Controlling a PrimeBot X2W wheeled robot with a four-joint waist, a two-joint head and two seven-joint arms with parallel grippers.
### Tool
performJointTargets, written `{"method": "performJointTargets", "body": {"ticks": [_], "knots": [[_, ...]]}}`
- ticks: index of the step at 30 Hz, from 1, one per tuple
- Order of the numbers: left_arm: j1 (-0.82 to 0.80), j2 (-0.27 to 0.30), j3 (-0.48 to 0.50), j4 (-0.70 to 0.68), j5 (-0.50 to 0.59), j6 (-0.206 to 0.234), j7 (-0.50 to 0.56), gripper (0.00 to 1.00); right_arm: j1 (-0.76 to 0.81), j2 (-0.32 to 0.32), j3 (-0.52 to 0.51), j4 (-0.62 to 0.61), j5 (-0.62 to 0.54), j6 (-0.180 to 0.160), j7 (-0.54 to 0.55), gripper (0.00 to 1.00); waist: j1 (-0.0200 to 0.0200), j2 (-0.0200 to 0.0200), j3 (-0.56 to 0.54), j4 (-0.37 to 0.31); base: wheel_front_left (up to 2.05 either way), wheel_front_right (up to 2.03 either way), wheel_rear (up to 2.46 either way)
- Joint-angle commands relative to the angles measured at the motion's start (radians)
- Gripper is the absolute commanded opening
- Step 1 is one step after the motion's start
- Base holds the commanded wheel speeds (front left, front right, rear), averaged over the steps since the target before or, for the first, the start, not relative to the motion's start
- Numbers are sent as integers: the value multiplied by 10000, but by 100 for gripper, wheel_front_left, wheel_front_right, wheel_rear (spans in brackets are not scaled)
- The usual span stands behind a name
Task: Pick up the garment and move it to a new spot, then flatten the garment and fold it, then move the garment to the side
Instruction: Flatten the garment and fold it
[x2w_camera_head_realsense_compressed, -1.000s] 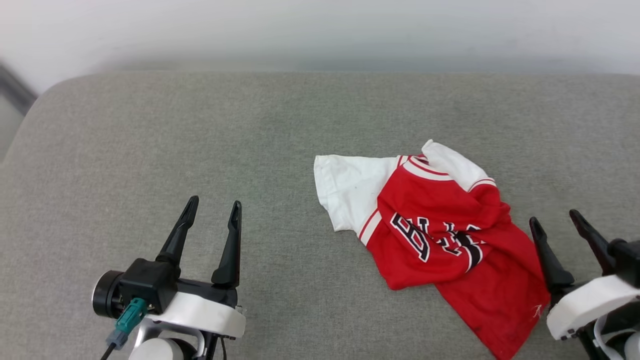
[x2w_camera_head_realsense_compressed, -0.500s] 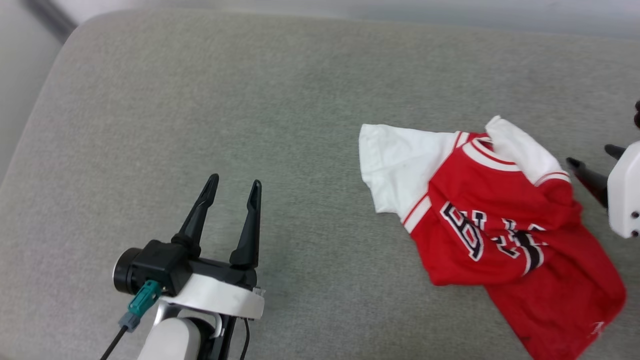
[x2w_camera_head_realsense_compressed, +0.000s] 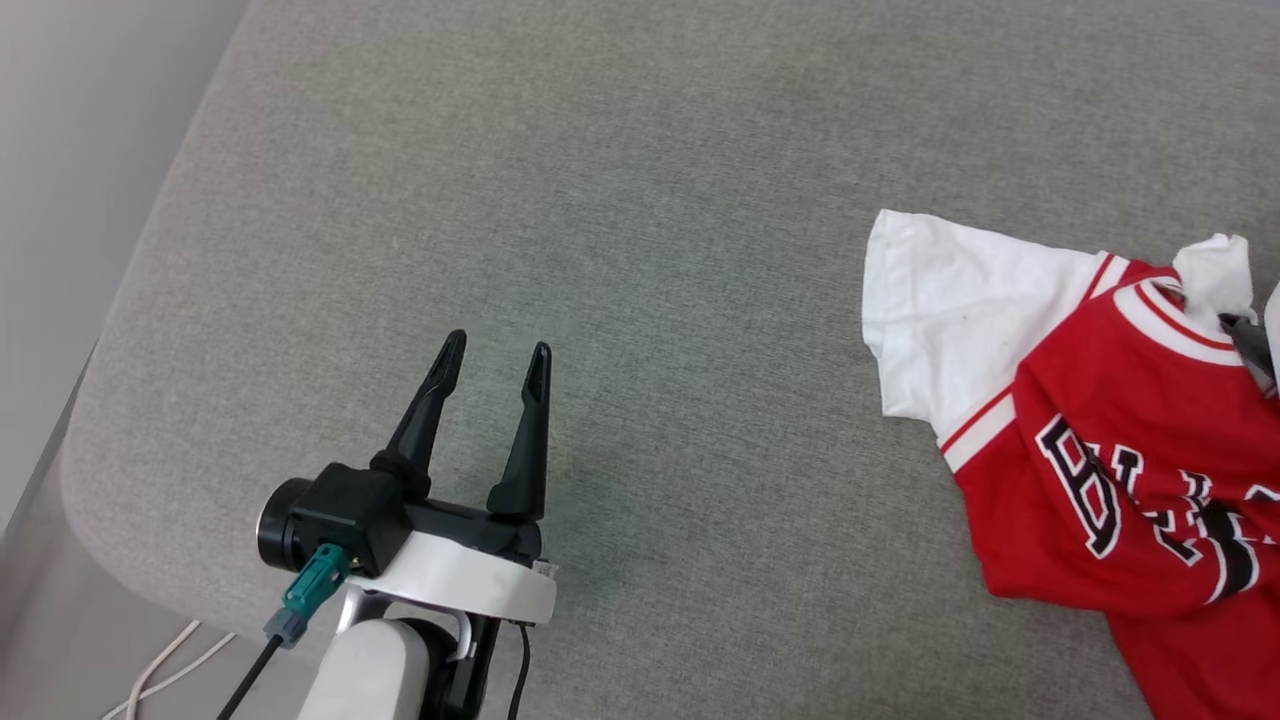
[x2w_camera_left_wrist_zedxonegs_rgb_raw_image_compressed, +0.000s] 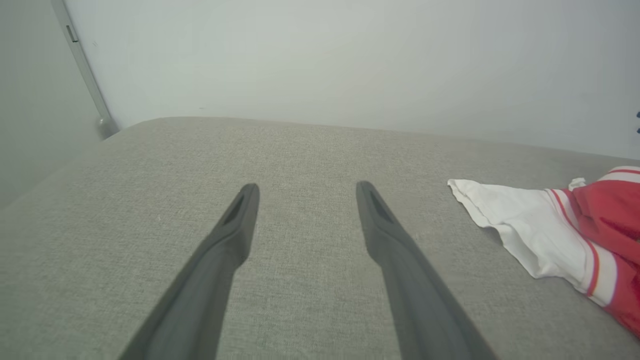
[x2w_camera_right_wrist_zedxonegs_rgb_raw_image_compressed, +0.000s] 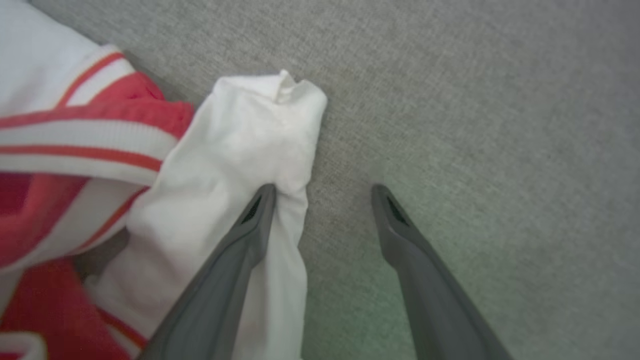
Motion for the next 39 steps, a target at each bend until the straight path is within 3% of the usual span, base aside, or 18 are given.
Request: {"method": "performJointTargets", "body": {"ticks": [1, 3, 4, 5, 17, 26, 31, 38, 39], "knots": [[13, -48, 57, 33, 52, -53, -25, 100, 287, 57, 385, 450, 79, -3, 16, 100, 0, -1, 122, 181, 0, 0, 0], [29, -79, 87, 41, 94, -93, -25, 100, 530, -17, 729, 739, 123, -3, 63, 99, 0, -1, 142, 223, 0, 0, 0], [34, -90, 99, 49, 111, -108, -25, 100, 647, -79, 882, 862, 172, -3, 90, 42, 0, -1, 149, 237, 0, 0, 0], [35, -100, 111, 58, 139, -120, -25, 100, 740, -134, 1005, 938, 204, -3, 77, 0, 0, -1, 148, 241, 0, 0, 0], [117, -128, 559, 257, 417, -223, -25, 100, 492, -351, 496, 1683, 221, -12, -1947, 0, 0, -1, -707, -789, 0, 0, 0], [395, -31, 977, 323, 599, -342, -25, 100, 1295, -176, -938, 2785, 123, -6, -3840, 0, 0, -1, -1565, -1902, 0, 0, 0], [544, 13, 1096, 358, 620, -370, -25, 100, 1904, -81, -1765, 3419, -9, -6, -4394, 0, 0, -1, -1801, -2208, 0, 0, 0], [718, 111, 1294, 402, 671, -403, -25, 100, 2778, 540, -3003, 4570, -833, -5, -5039, 0, 0, -1, -2047, -2597, 0, 0, 0], [714, 112, 1296, 422, 681, -407, -25, 100, 2796, 637, -3090, 4579, -938, -5, -5211, 50, 0, -1, -2065, -2633, 0, 0, 0]]}}
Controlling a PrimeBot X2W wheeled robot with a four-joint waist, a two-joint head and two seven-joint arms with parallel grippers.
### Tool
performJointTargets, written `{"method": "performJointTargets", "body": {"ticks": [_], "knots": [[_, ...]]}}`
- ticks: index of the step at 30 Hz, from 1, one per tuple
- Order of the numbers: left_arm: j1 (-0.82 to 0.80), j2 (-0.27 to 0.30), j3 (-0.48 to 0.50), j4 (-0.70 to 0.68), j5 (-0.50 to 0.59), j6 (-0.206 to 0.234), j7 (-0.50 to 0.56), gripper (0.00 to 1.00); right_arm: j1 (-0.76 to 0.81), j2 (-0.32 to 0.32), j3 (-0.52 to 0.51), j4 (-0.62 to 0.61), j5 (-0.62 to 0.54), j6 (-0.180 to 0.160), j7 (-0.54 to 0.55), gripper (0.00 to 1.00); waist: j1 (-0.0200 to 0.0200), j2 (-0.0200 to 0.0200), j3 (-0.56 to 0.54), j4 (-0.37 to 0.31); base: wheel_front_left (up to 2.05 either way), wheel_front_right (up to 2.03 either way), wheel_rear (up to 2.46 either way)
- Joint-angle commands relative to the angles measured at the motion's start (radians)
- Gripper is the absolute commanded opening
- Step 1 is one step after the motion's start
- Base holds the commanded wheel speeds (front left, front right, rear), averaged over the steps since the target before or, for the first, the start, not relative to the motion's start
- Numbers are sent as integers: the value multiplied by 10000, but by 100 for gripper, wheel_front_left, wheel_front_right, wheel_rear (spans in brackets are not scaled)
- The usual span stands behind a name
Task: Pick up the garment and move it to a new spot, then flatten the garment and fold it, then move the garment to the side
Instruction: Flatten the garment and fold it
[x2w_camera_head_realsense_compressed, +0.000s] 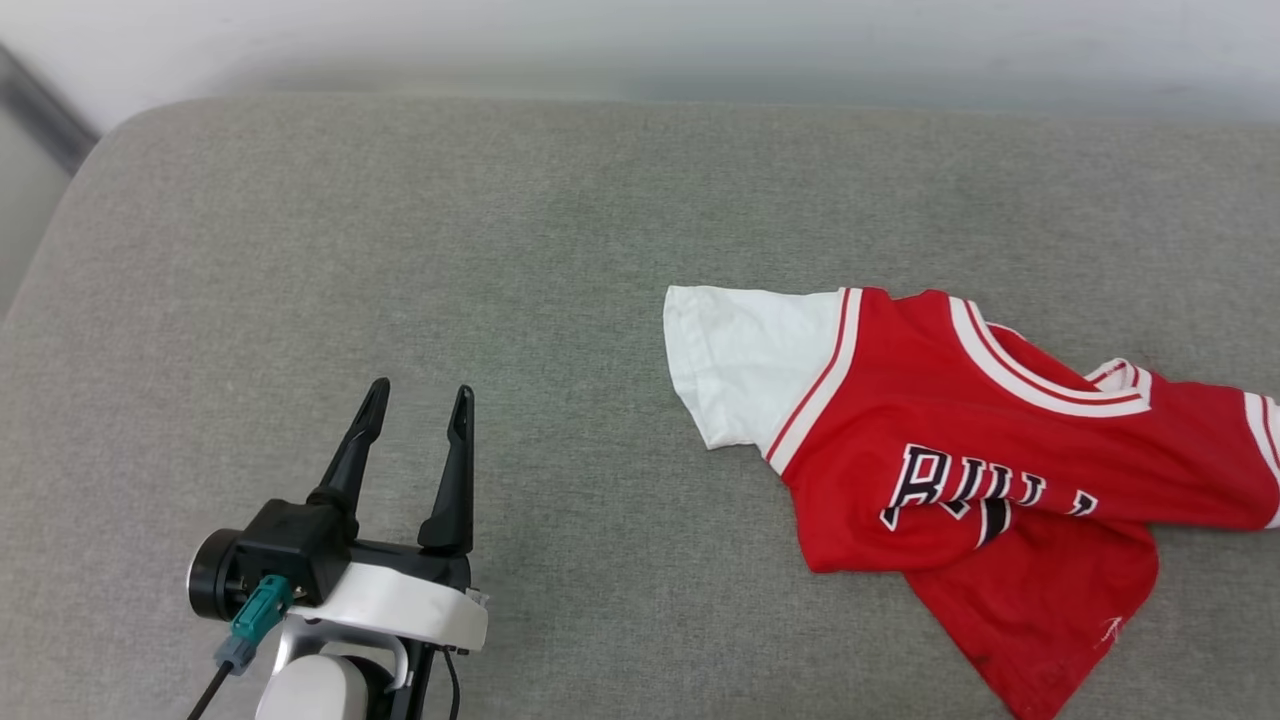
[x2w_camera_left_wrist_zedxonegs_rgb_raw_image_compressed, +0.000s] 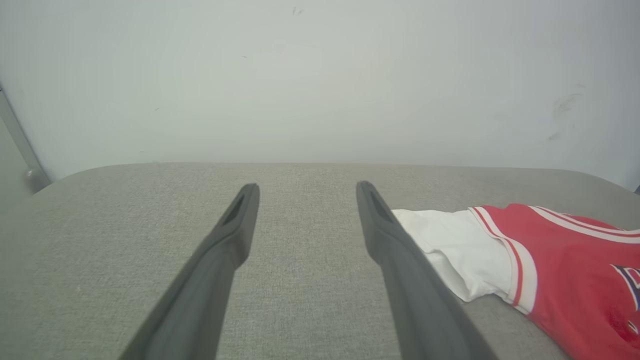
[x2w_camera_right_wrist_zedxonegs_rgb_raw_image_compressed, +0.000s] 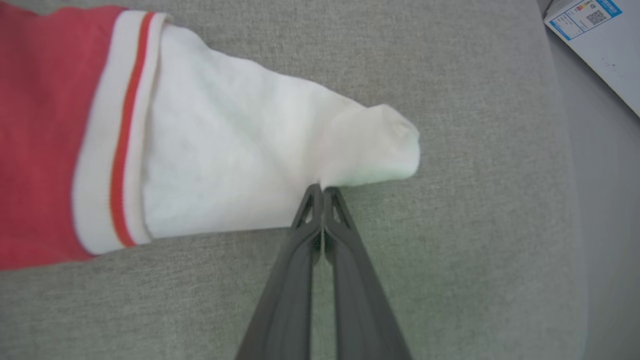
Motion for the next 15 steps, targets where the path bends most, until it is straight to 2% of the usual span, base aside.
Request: {"method": "performJointTargets", "body": {"ticks": [1, 8, 12, 15], "knots": [[86, 54, 34, 48, 41, -21, -25, 100, 63, 271, -266, 110, -202, -9, -363, 100, 0, 0, -92, -131, 0, 0, 0], [98, 95, 94, 37, -44, -42, -25, 100, 12, 750, -488, -583, -440, -9, -1671, 100, 0, 0, -385, -383, 0, 0, 0], [185, 138, 170, -193, -186, -50, -25, 100, 337, 1030, -535, -1738, -110, -9, -2551, 100, 0, 0, -590, -637, 0, 0, 0], [287, 169, 167, -362, -315, -55, -25, 100, 750, 1282, -625, -3067, 121, -9, -3299, 100, 0, 0, -724, -861, 0, 0, 0]]}}
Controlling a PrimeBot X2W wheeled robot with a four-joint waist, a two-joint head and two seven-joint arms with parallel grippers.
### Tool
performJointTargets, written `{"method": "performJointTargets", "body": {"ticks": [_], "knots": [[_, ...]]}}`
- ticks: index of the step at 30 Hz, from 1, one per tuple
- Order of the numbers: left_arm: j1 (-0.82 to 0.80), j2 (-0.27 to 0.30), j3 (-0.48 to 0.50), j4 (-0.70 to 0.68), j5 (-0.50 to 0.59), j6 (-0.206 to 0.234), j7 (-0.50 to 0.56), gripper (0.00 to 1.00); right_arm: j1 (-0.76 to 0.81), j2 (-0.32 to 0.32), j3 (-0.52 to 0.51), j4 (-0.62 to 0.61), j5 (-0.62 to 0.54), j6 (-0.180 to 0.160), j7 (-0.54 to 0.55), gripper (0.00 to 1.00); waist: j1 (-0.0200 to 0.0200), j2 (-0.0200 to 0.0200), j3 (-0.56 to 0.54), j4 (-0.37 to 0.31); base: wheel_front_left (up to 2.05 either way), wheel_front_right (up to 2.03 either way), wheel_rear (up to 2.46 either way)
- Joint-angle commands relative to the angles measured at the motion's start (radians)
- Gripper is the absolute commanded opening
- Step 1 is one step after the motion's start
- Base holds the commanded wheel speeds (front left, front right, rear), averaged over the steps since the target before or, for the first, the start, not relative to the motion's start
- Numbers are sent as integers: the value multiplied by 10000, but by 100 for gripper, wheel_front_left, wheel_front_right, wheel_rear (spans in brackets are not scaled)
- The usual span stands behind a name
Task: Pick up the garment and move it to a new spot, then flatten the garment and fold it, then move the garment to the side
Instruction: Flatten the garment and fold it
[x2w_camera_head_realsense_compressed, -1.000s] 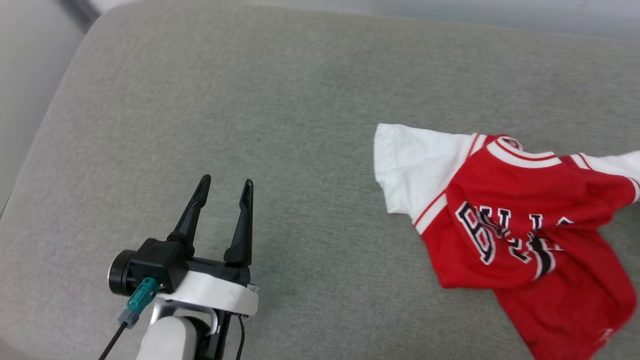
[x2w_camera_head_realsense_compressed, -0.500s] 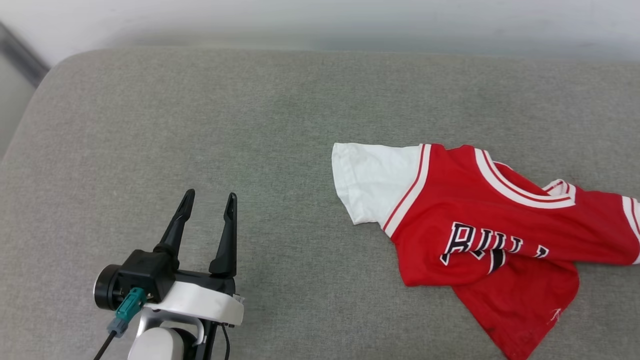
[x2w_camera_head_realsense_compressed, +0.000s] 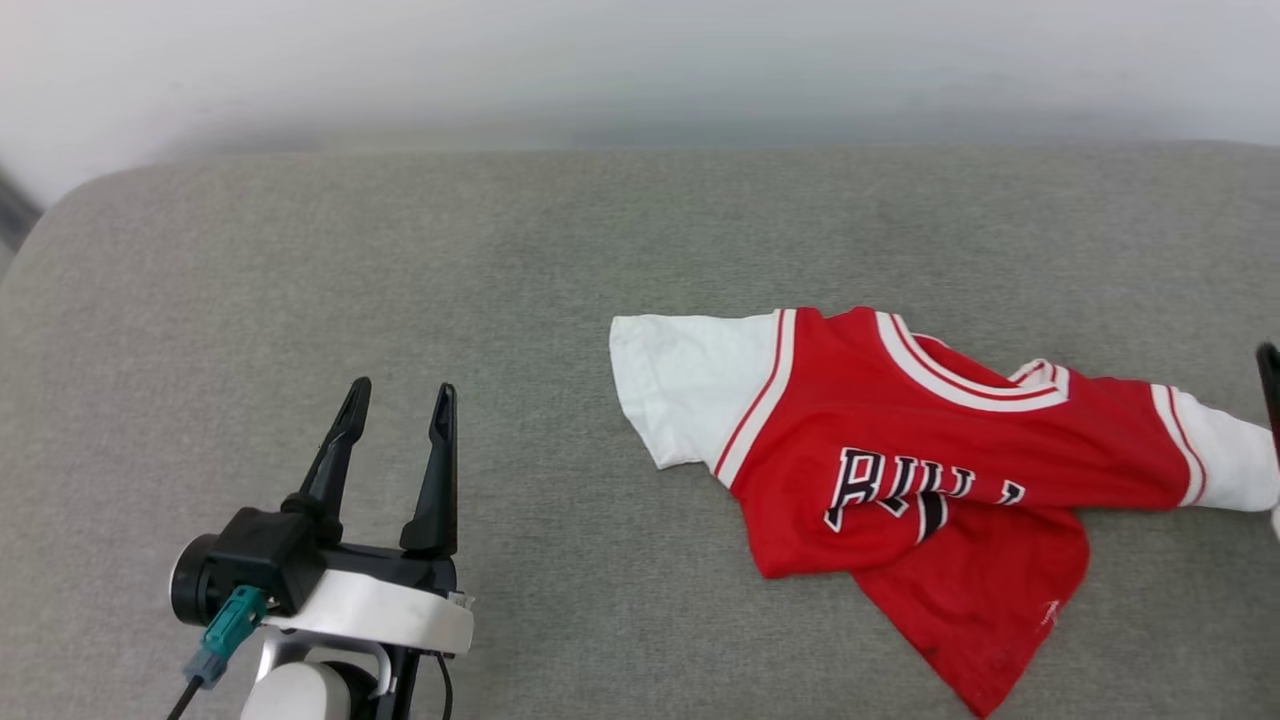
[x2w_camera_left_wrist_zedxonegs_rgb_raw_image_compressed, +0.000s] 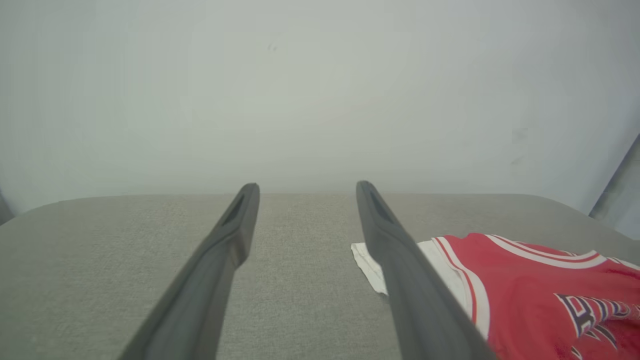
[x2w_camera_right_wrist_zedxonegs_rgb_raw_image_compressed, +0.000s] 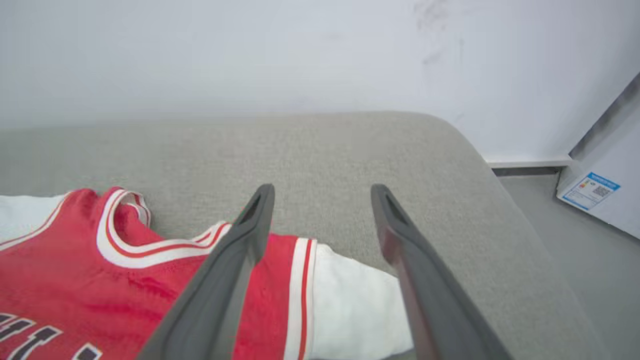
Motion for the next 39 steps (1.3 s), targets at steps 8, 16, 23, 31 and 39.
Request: {"method": "performJointTargets", "body": {"ticks": [8, 16, 23, 31, 39], "knots": [[-351, 594, -844, 22, -496, -20, 241, 100, 1852, 1640, -898, -3541, -532, -7, -2006, 100, 0, -1, 78, -889, 0, 0, 0], [-3263, 2403, -3021, 411, -2086, -21, 3512, 100, 2229, 2647, -1450, -4879, -1316, -5, -2470, 100, 0, -1, 936, -1587, 0, 0, 0], [-6269, 3340, -3985, 2027, -3709, -23, 7677, 100, 1890, 2837, -1471, -4859, -1595, -7, -2674, 100, 0, -1, 1664, -2068, 0, 0, 0], [-7910, 3696, -4521, 3856, -4059, 34, 10307, 100, 1620, 3080, -1266, -4574, -1650, -7, -2941, 100, 0, -1, 2391, -2521, 0, 0, 0], [-7858, 3689, -4923, 4874, -3889, 130, 10857, 100, 1477, 3129, -1124, -4031, -1835, -5, -3103, 100, 0, -1, 2787, -2670, 0, 0, 0]]}}
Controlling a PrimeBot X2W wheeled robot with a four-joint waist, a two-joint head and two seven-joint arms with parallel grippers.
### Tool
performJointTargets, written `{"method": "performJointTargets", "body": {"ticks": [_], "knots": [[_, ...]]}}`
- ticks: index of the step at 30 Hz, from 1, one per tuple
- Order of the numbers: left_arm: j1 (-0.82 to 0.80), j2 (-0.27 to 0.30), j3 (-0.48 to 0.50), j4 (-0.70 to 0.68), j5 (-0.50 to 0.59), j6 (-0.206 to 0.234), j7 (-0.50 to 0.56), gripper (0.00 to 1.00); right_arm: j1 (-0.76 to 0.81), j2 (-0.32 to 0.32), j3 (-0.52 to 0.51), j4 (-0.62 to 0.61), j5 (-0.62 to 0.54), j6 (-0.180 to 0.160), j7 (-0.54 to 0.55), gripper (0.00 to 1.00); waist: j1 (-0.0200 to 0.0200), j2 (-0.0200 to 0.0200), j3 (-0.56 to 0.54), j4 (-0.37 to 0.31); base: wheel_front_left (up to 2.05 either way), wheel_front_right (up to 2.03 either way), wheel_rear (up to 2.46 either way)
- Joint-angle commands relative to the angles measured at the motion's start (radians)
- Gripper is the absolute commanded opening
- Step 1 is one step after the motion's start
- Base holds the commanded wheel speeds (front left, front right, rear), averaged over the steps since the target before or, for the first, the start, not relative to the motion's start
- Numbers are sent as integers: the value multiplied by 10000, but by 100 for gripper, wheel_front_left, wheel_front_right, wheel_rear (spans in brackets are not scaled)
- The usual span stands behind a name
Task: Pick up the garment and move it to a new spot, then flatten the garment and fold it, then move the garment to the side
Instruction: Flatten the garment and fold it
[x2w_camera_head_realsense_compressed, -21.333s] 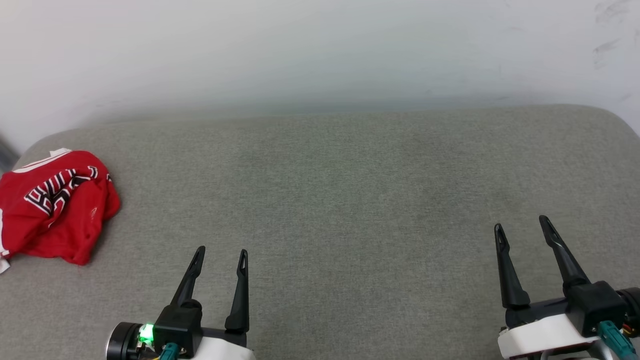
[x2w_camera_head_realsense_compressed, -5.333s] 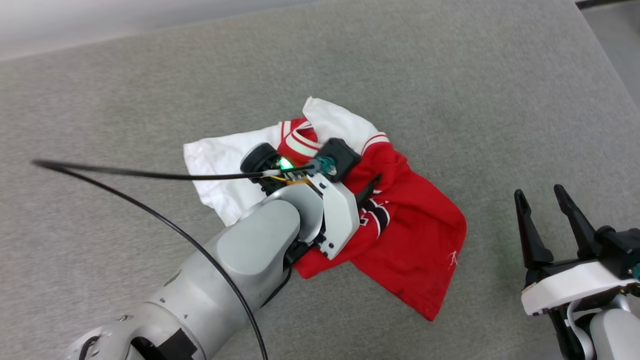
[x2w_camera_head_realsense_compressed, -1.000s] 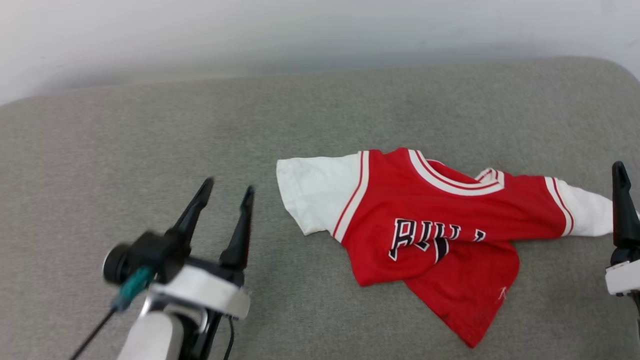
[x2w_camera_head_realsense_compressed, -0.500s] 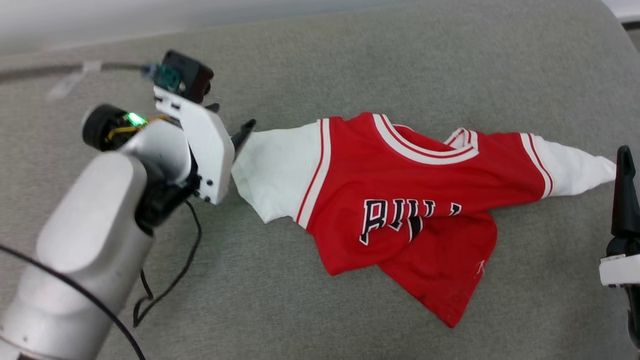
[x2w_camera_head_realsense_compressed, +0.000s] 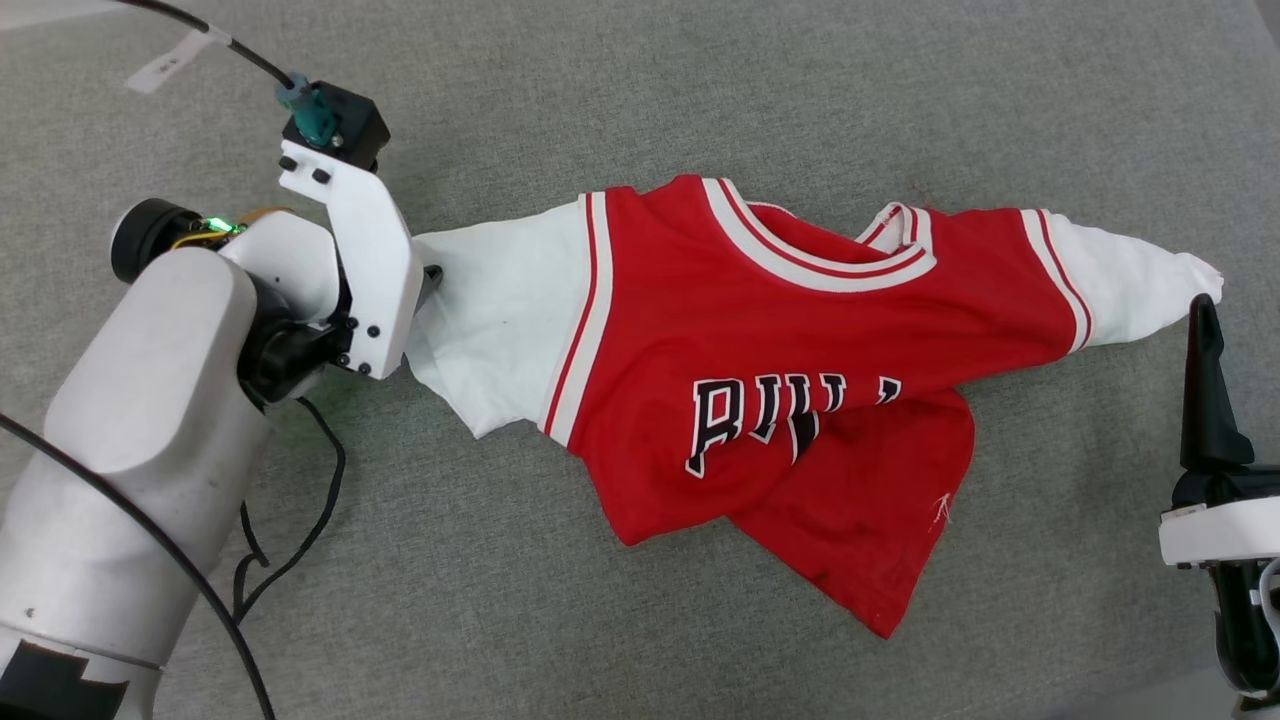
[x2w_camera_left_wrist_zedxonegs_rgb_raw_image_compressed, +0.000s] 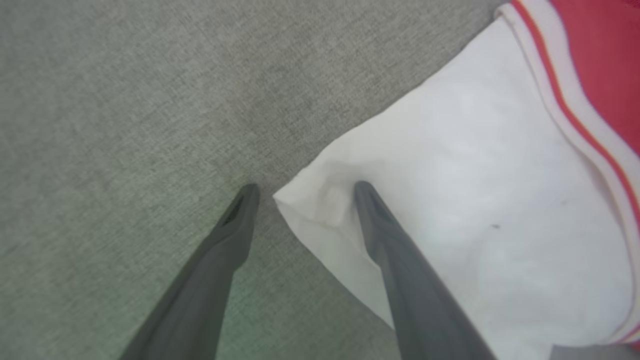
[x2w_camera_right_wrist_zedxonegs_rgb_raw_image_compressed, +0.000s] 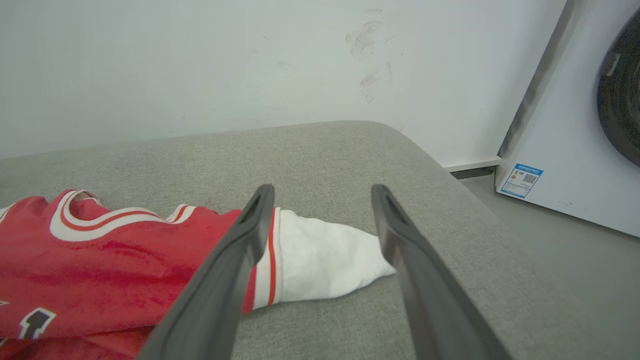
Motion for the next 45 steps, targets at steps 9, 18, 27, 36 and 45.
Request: {"method": "performJointTargets", "body": {"ticks": [9, 18, 27, 36, 45], "knots": [[855, -74, -220, 220, 16, 78, -1136, 0, -233, -230, -83, 372, -18, -5, -111, 100, -1, 0, -217, 357, 0, 0, 0], [2018, 441, 737, -764, -239, 539, -3430, 0, 146, -432, -104, 525, -133, -5, 210, 100, -1, 0, -1251, 1061, 0, 0, 0], [4524, 1024, 1587, -2551, -624, 1384, -4842, 0, 616, -549, 1, 411, -87, -5, 862, 100, -1, 0, -1973, 1724, 0, 0, 0], [6256, 845, 1886, -4343, -553, 2011, -6221, 0, 885, -913, 389, 468, 31, -5, 2096, 100, -1, 0, -2058, 2020, 0, 0, 0], [6674, 851, 1505, -7007, 142, 2526, -6435, 0, -922, -3109, 1331, -7, 1447, -7, 6999, 100, -1, 0, -1126, 2596, 0, 0, 0]]}}
